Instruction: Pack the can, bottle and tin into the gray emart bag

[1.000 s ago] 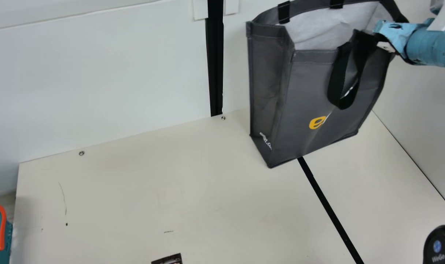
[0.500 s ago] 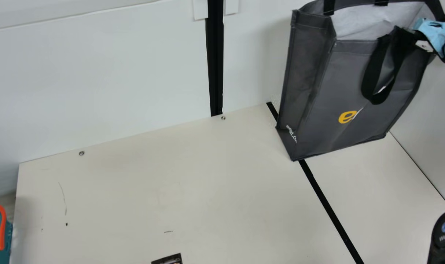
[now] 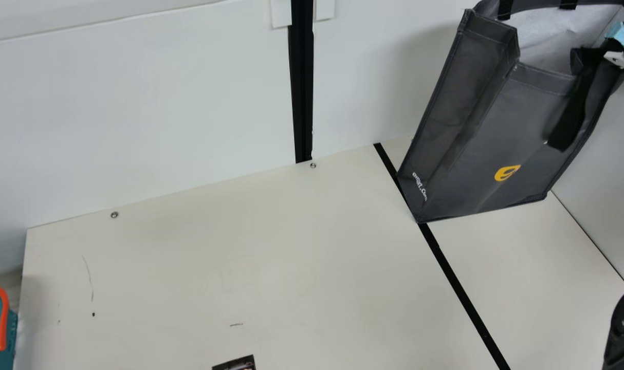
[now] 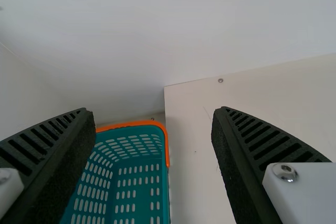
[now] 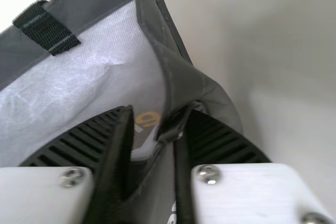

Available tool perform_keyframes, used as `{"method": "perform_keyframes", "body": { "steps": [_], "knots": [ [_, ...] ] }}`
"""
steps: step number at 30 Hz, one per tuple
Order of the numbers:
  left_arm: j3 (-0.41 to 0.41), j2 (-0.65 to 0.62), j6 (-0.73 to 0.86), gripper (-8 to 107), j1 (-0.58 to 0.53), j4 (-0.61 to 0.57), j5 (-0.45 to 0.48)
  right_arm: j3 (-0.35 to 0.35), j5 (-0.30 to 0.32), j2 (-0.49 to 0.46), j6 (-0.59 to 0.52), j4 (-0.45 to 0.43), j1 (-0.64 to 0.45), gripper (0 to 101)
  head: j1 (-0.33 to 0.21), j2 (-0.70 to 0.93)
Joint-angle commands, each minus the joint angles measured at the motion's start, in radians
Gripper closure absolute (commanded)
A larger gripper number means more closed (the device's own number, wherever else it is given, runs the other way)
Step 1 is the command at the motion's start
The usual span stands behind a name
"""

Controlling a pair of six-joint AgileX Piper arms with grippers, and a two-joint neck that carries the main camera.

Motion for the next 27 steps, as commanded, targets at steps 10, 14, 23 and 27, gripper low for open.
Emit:
{"method": "perform_keyframes", "body": {
  "steps": [10, 14, 23, 27],
  "knots": [
    [0.000, 0.000, 0.000, 9, 0.000, 0.000, 0.000, -0.092, 0.030, -0.012, -0.016, 0.039, 0.010, 21, -0.023, -0.001],
    [0.000, 0.000, 0.000, 9, 0.000, 0.000, 0.000, -0.132, 0.044, -0.020, -0.022, 0.053, 0.019, 10, -0.023, -0.001],
    [0.000, 0.000, 0.000, 9, 0.000, 0.000, 0.000, -0.214, 0.073, -0.034, -0.028, 0.070, 0.059, 10, -0.023, -0.001],
    [0.000, 0.000, 0.000, 9, 0.000, 0.000, 0.000, -0.238, 0.083, -0.036, -0.030, 0.076, 0.084, 10, -0.023, -0.001]
  ]
}}
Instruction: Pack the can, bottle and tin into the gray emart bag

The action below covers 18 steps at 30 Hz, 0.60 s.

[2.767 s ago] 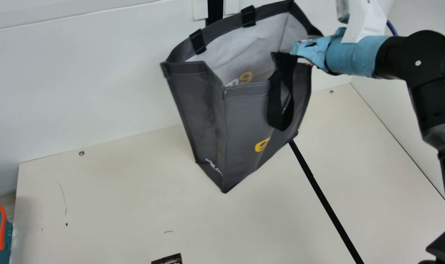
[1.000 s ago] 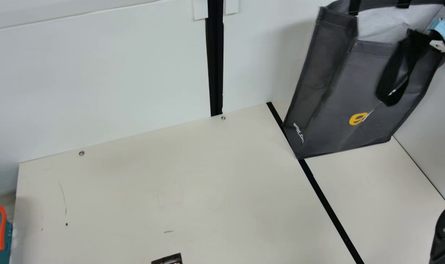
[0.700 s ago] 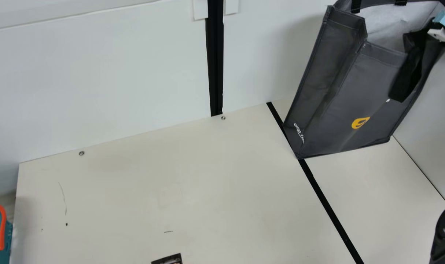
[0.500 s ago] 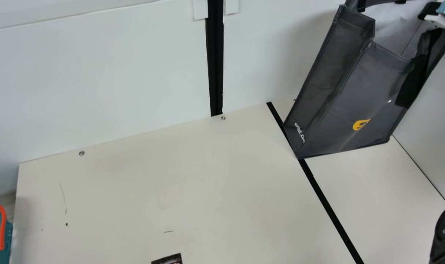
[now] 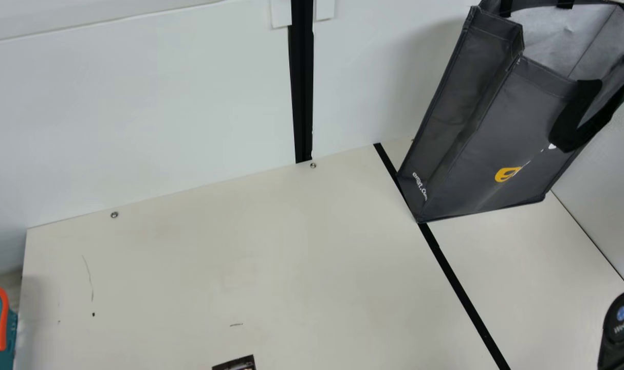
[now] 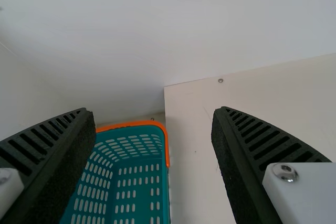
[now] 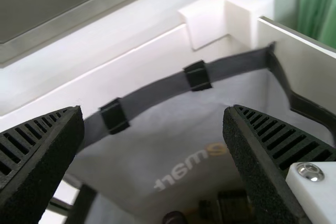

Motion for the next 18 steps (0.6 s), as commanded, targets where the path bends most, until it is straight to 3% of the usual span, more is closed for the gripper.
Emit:
{"method": "perform_keyframes", "body": {
  "steps": [1, 9, 18],
  "knots": [
    [0.000, 0.000, 0.000, 9, 0.000, 0.000, 0.000, -0.008, 0.004, 0.000, -0.002, 0.000, 0.013, 10, -0.023, -0.001],
    [0.000, 0.000, 0.000, 9, 0.000, 0.000, 0.000, -0.001, 0.014, -0.019, -0.017, 0.002, 0.089, 10, -0.023, -0.001],
    [0.000, 0.000, 0.000, 9, 0.000, 0.000, 0.000, 0.072, 0.006, -0.061, -0.051, 0.002, 0.191, 10, -0.023, -0.001]
  ]
}}
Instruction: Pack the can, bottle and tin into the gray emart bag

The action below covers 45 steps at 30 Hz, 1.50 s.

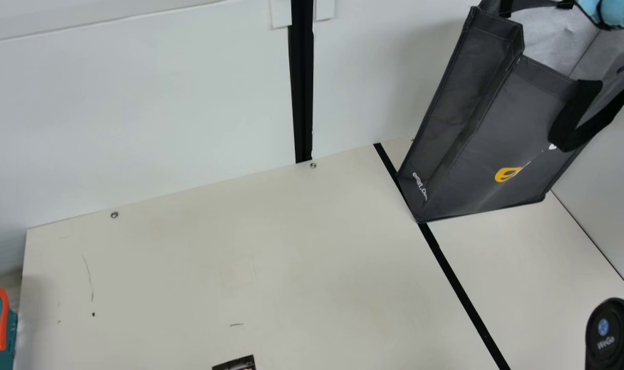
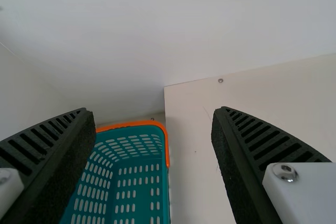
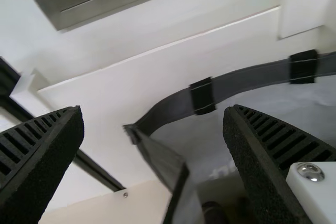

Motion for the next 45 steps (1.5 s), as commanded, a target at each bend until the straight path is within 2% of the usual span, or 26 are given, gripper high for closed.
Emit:
{"method": "perform_keyframes", "body": {
  "steps": [1, 13, 30, 38, 45],
  "knots": [
    [0.000, 0.000, 0.000, 9, 0.000, 0.000, 0.000, 0.023, -0.007, -0.011, -0.007, 0.001, 0.025, 10, -0.023, -0.001],
    [0.000, 0.000, 0.000, 9, 0.000, 0.000, 0.000, 0.205, -0.046, -0.108, -0.071, 0.007, 0.147, 10, -0.023, -0.001],
    [0.000, 0.000, 0.000, 9, 0.000, 0.000, 0.000, 0.539, -0.104, -0.305, -0.168, 0.035, 0.257, 10, -0.023, -0.001],
    [0.000, 0.000, 0.000, 9, 0.000, 0.000, 0.000, 0.680, -0.110, -0.401, -0.203, 0.042, 0.287, 10, -0.023, -0.001],
    [0.000, 0.000, 0.000, 9, 0.000, 0.000, 0.000, 0.771, -0.096, -0.463, -0.231, 0.058, 0.289, 10, -0.023, -0.001]
  ]
}}
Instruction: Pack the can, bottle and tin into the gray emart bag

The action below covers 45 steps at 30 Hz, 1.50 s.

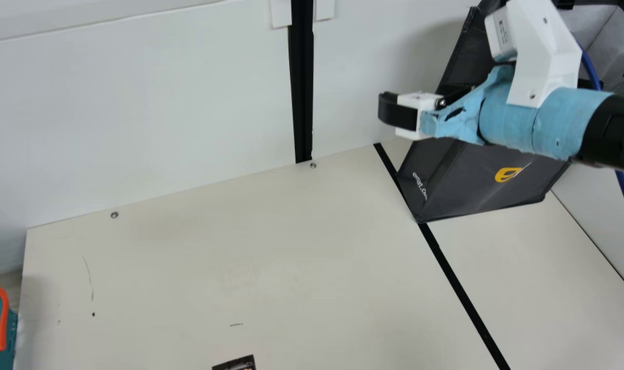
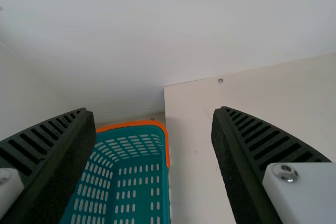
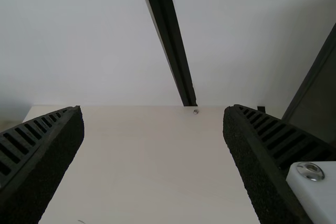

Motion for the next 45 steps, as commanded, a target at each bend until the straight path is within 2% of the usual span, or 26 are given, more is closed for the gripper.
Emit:
{"method": "perform_keyframes", "body": {
  "steps": [1, 11, 45],
  "knots": [
    [0.000, 0.000, 0.000, 9, 0.000, 0.000, 0.000, 0.028, 0.007, -0.013, -0.008, 0.006, -0.003, 10, -0.023, -0.002],
    [0.000, 0.000, 0.000, 9, 0.000, 0.000, 0.000, 0.112, 0.030, -0.073, -0.046, 0.023, -0.026, 10, -0.023, -0.002],
    [0.000, 0.000, 0.000, 9, 0.000, 0.000, 0.000, 0.112, 0.031, -0.074, -0.045, 0.024, -0.026, 10, -0.023, -0.002]
  ]
}}
